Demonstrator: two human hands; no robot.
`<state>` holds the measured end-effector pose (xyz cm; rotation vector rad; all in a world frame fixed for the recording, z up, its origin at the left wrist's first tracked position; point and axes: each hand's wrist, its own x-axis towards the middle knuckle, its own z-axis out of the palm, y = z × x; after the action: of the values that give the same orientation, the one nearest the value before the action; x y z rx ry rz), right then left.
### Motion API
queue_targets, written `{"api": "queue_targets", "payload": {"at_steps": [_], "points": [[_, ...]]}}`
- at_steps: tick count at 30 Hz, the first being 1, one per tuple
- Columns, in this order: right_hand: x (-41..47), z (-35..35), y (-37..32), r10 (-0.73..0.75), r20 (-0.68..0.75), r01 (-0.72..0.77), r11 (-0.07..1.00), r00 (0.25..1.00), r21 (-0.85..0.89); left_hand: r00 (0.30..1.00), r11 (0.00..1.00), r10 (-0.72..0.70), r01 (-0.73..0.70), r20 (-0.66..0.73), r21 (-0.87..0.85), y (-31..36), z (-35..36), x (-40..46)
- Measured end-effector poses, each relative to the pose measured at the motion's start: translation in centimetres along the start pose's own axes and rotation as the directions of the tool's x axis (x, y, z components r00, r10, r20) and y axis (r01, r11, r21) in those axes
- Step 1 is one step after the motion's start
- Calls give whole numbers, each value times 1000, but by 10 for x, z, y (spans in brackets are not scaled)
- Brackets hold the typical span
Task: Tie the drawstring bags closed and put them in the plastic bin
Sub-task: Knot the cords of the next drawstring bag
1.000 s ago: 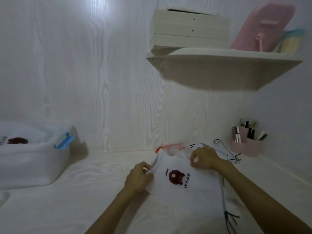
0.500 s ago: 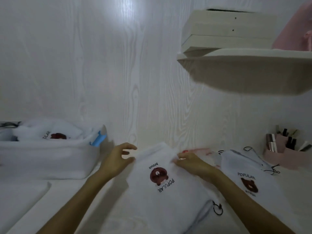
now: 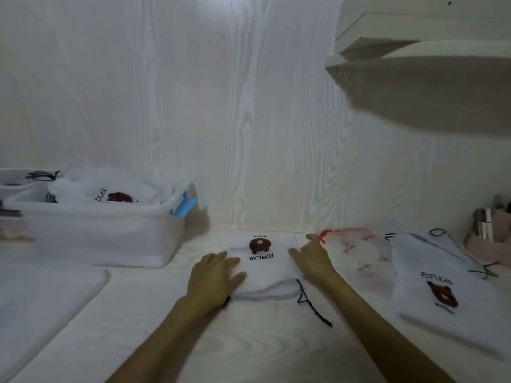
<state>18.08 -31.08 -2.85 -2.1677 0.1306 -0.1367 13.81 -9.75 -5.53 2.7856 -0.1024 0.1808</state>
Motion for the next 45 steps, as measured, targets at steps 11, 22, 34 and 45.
{"api": "queue_targets", "payload": {"at_steps": [11,22,34,45], "points": [[-80,-54,26,-154,406,275,926,901,-259,990,915,104,-59,92,-398,-48,-38,-40],[-69,-53,30,-189,207,183,982,960,48,997,918,63,-78,-50,-388,-64,-32,-43],[-65,-61,23,58,285,-287,345,957,894,973,-399,-14,206,230,-894,-20,-49,-44],[-67,-70,29,-114,358,-372,-146,927,917,943,-622,270,324,193,-713,-55,-55,-41]]}}
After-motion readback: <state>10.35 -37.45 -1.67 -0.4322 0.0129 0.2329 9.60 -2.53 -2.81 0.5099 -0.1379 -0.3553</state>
